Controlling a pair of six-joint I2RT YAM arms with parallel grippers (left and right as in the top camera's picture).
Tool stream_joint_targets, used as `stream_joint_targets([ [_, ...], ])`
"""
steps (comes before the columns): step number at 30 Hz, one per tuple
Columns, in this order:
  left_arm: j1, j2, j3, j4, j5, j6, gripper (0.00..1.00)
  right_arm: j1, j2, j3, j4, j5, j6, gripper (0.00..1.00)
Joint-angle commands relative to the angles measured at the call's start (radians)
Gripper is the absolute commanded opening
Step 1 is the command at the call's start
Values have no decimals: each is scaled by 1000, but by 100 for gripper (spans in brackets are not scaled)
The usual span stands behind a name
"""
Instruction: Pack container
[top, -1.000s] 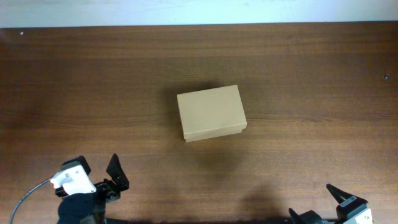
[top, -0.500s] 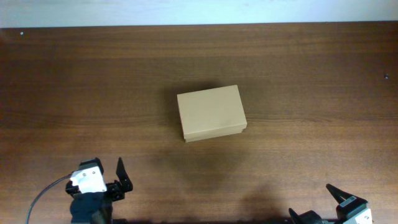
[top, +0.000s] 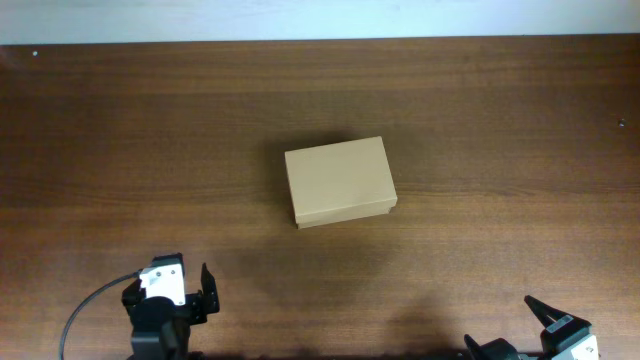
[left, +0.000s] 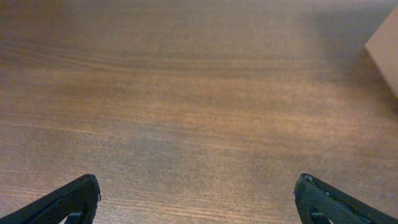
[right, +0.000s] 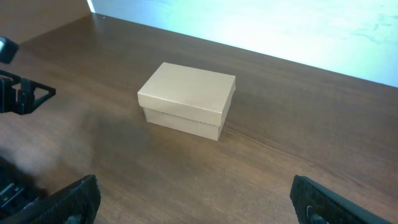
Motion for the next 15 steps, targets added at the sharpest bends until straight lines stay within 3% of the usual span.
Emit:
stream_joint_targets([
  [1, 5, -14, -26, 3, 11, 26, 99, -7, -8, -4, 3, -6, 12, 99],
  [15, 5, -13, -56, 3, 11, 44, 100, -7, -8, -4, 3, -6, 12, 99],
])
